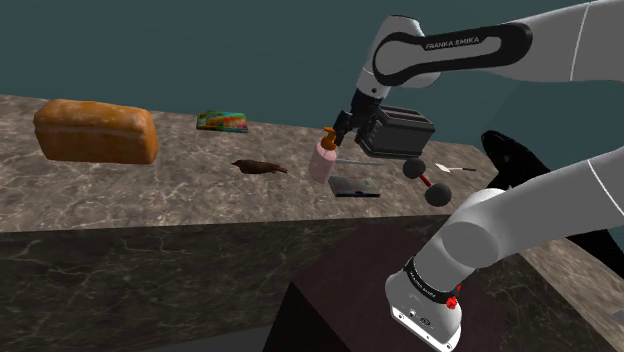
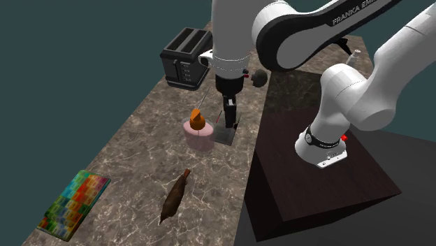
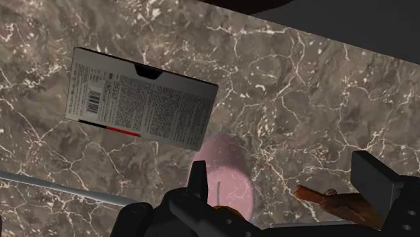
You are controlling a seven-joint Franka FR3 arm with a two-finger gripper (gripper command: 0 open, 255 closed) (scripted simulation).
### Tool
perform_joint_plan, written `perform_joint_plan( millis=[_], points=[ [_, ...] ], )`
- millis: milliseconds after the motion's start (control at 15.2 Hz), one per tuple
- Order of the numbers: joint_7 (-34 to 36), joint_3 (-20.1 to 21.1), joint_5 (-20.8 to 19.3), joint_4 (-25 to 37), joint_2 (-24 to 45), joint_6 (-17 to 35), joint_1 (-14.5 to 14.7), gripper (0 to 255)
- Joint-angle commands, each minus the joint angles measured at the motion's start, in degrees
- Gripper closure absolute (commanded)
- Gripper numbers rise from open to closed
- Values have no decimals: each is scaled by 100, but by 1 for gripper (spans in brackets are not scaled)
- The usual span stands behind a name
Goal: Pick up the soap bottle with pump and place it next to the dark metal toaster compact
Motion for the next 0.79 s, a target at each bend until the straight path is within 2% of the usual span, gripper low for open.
perform_joint_plan(
  millis=[0, 330, 726],
  points=[
    [46, -25, -40, 36, 410, 417, -55, 0],
    [145, -119, -131, 244, 1430, 1312, -194, 0],
    [126, -129, -99, 94, 1742, 1777, -188, 0]
  ],
)
